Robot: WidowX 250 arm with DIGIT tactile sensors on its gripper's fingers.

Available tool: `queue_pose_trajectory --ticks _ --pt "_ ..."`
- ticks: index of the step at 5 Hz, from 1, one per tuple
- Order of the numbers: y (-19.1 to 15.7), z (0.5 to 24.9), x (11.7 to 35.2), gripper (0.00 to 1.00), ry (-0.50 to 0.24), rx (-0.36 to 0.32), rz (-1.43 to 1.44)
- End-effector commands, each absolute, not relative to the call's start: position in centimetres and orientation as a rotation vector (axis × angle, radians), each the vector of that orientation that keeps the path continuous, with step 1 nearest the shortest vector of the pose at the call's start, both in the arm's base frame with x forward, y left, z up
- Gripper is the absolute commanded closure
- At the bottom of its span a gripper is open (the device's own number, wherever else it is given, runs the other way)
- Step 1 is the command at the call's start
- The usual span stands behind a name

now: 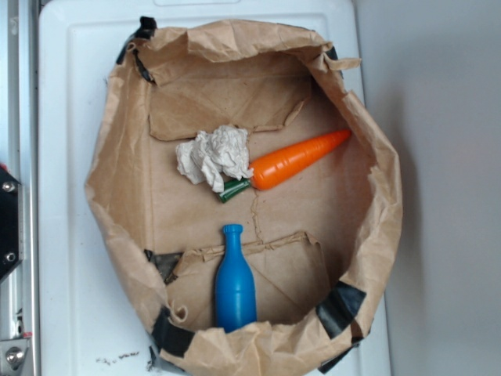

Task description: Grab the carrot.

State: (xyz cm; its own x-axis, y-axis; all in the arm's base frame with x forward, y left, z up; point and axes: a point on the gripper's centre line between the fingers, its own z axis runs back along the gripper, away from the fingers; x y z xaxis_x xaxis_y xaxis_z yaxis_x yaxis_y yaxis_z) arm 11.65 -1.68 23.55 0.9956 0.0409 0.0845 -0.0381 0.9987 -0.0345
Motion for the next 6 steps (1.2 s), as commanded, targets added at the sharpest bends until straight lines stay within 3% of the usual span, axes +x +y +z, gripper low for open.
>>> queue_pose_trajectory --ticks 1,3,5,6 --pt "-1.7 23.5 11.7 0.0 -0.085 -0.033 0.04" --pt "-0.6 22.8 13.2 0.0 -0.134 -0.055 0.071" --pt "0.9 20.3 16.3 0.0 -0.121 -0.025 0.149" --pt "0.0 19.0 17.2 0.0 -0.109 0.018 0.141"
